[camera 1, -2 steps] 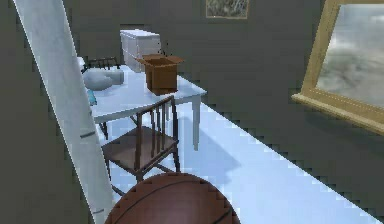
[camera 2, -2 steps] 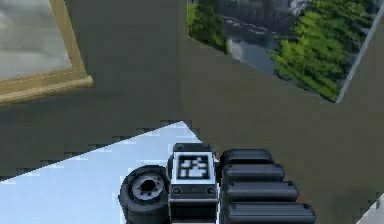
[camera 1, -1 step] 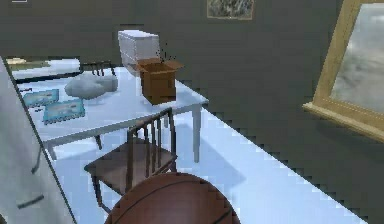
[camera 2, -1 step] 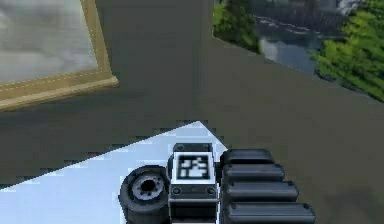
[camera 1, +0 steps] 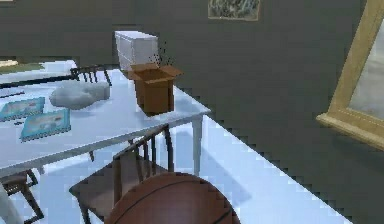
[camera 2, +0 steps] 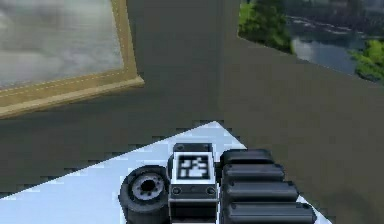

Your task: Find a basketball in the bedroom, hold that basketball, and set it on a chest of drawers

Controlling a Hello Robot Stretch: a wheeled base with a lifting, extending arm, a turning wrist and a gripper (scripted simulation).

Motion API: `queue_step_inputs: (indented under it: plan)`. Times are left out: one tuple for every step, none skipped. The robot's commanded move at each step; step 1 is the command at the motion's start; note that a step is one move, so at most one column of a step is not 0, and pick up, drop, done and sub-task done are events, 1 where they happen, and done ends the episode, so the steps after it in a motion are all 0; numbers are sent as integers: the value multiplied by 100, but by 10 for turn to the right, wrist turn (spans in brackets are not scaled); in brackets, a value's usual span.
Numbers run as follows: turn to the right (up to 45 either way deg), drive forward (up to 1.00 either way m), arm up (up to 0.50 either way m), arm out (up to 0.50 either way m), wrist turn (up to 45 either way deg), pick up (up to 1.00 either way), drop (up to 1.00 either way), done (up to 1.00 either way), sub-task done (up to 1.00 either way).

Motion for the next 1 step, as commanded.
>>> queue_step_inputs:
  plan:
    - [450, 0, 0, 0, 0, 0, 0, 0, 0]
